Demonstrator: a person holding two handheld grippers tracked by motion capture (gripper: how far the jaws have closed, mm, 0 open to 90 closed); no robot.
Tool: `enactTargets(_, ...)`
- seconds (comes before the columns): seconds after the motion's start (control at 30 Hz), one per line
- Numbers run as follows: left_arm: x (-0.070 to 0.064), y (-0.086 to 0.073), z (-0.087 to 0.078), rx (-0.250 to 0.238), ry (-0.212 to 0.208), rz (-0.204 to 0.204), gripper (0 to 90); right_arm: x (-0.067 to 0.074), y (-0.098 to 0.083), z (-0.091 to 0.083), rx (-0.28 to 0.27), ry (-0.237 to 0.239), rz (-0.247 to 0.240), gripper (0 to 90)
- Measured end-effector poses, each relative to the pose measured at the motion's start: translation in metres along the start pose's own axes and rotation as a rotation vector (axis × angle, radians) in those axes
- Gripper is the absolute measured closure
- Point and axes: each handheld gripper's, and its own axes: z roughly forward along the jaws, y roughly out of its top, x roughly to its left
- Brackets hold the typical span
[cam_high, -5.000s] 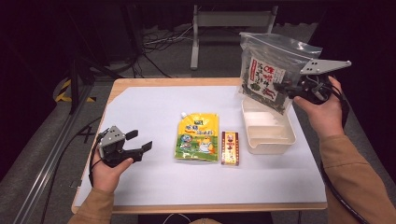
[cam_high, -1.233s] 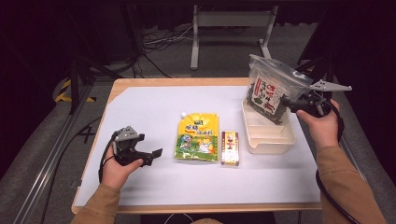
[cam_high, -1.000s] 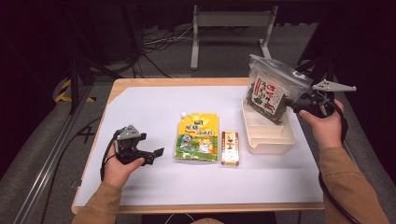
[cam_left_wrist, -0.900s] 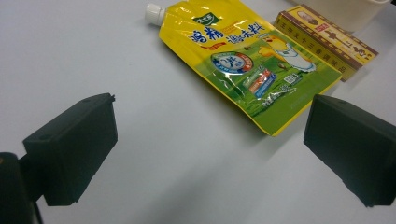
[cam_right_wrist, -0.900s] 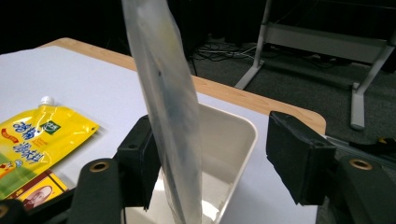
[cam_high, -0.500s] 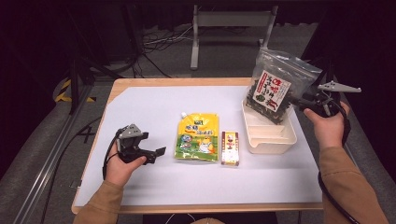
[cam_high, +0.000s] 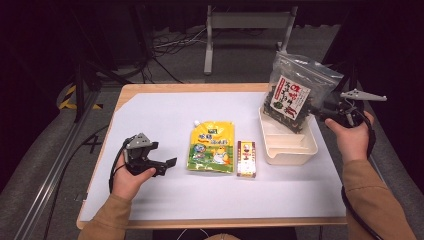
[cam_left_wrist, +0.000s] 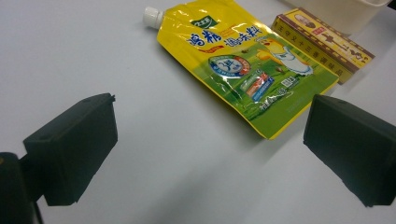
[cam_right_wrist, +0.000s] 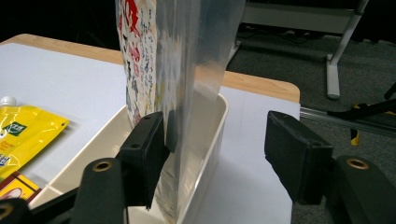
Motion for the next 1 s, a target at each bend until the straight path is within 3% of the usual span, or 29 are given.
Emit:
enactTargets(0.43, -0.001, 0.002, 0.002, -0.002, -0.008, 0.005, 3.5, 0.008, 0.003, -0.014, -0.013, 0.013, -0.027, 34.4)
enactTargets(0.7, -0.005, 0.008, 0.005, 0.000, -0.029, 0.019, 3.6, 0.016, 0.002, -0.031, -0.018, 0.010, -0.059, 33.9)
enactTargets(1.0, -0.011, 0.016, 0.005, 0.008, -0.055, 0.036, 4.6, 0.033, 0.006, -0.052, -0.026, 0.071, -0.116, 37.5)
